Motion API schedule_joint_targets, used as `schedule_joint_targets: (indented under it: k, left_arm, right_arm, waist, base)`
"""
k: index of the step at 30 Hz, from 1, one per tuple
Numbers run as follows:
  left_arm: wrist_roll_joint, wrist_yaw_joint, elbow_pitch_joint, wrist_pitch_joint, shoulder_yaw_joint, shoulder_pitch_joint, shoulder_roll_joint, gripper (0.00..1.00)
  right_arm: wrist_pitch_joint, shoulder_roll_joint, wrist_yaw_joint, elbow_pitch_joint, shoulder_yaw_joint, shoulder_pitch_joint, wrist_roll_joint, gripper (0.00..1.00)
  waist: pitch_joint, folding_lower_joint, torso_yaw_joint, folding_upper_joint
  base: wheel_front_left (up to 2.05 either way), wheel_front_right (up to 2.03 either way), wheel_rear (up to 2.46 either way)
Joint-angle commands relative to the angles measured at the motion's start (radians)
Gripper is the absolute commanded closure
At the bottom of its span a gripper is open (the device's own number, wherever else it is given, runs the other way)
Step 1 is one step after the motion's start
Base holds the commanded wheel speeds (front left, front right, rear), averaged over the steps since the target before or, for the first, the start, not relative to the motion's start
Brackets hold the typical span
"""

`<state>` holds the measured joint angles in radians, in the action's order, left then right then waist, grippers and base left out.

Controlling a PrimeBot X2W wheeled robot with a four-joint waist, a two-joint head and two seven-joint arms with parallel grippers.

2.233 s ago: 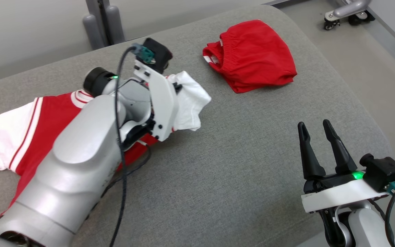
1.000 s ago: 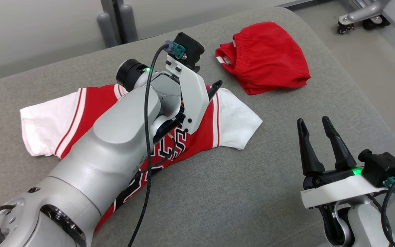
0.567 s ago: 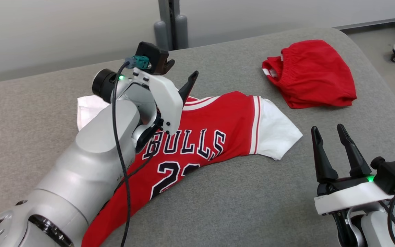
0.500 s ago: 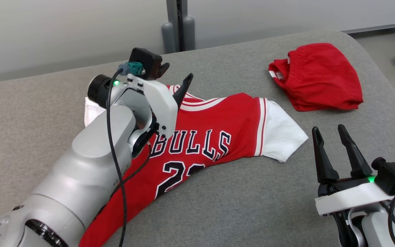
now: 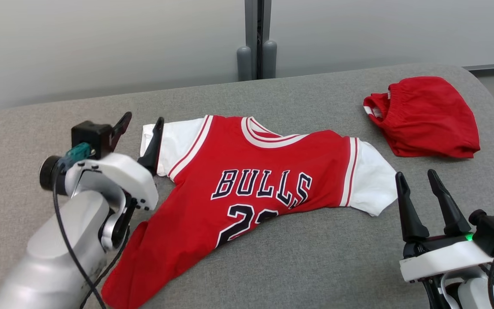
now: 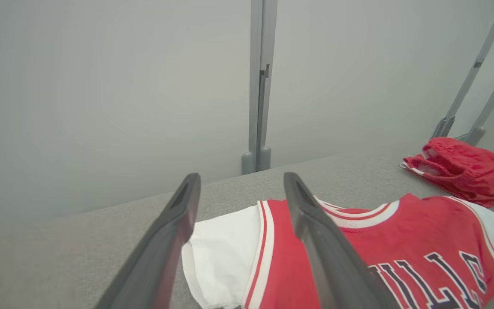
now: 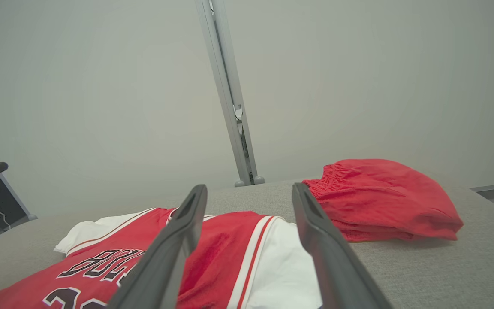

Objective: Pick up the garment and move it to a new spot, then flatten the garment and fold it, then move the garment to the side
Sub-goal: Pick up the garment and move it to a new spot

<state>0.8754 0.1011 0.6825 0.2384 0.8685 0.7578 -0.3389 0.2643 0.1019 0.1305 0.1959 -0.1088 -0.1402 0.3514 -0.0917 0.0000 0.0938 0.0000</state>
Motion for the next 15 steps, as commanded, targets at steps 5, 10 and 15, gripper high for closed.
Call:
schedule_joint_targets:
  k: [5,10,15]
  left_arm:
    - [0.0,0.084,-0.187,0.025,-0.107,-0.179,-0.084,0.0]
    - [-0.068,0.148,-0.339,0.025,-0.222,-0.315,-0.109,0.0]
    - [-0.135,0.199,-0.485,0.026,-0.362,-0.49,-0.084,0.0]
  right_arm:
    - [0.001,0.018,0.001,-0.018,0.016,0.028,-0.002,0.0]
    - [0.001,0.024,0.001,-0.025,0.019,0.036,0.001,0.0]
    - [0.001,0.017,0.001,-0.03,0.017,0.046,0.009,0.0]
  waist:
    - [0.008,0.0,-0.023,0.0]
    - [0.014,0.0,-0.032,0.0]
    - [0.022,0.0,-0.029,0.0]
  base:
    - [0.0,0.0,0.0]
    - [0.0,0.0,0.0]
    - [0.0,0.0,0.0]
